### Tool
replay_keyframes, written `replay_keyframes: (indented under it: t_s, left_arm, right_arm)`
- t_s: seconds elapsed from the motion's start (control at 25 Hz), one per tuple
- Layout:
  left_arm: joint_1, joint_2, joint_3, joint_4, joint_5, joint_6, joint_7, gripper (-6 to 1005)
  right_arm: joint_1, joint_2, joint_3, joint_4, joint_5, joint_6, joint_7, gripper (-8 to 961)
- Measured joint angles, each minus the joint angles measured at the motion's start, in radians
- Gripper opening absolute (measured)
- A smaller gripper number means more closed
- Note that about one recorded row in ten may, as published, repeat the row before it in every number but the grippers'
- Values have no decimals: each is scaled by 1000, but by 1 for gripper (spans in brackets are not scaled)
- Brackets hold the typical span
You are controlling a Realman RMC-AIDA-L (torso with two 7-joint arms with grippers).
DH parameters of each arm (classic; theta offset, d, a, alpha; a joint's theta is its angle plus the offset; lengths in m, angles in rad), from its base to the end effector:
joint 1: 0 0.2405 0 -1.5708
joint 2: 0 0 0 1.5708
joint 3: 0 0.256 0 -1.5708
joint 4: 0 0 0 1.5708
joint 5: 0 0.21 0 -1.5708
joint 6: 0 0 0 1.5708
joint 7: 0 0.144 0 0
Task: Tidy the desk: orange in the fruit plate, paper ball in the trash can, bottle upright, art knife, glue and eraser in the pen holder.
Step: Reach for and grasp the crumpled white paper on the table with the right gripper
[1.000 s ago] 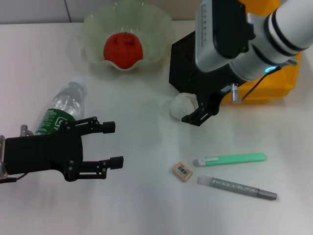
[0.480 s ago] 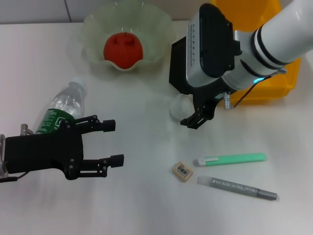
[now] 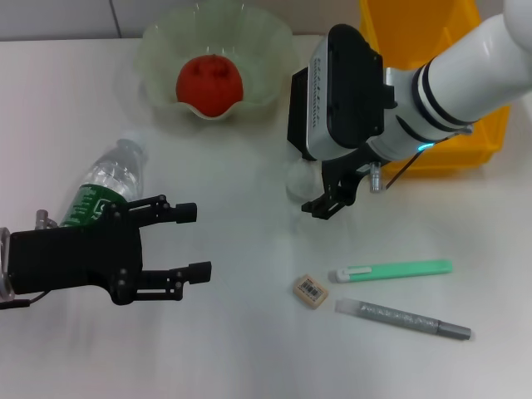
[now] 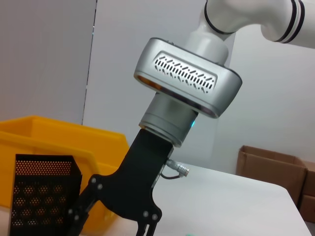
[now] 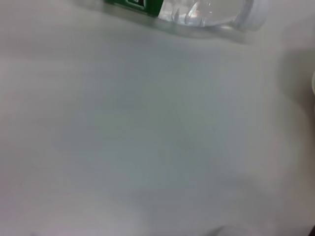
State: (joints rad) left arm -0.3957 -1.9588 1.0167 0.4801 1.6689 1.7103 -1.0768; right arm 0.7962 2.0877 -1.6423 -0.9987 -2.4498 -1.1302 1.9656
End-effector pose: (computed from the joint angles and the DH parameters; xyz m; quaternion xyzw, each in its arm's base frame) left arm -0.2863 0.2700 0.0024 -0.9453 -0.1267 -0.2933 0.0658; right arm 0.1436 0.3863 -0.0832 -0.9743 -0.0457 -0.1808 0.1264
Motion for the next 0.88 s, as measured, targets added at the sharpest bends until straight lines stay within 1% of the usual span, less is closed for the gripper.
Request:
replay_keyframes:
  t_s: [0.2,0.88]
  left_arm:
    - [0,-1,-3,0,0,0,0,833]
    - [0,-4,-12,0,0,0,0,833]
  right_arm:
    - [-1,1,-15,11,4,23,1,709]
    - [-4,2,-14,12,5,33,5,679]
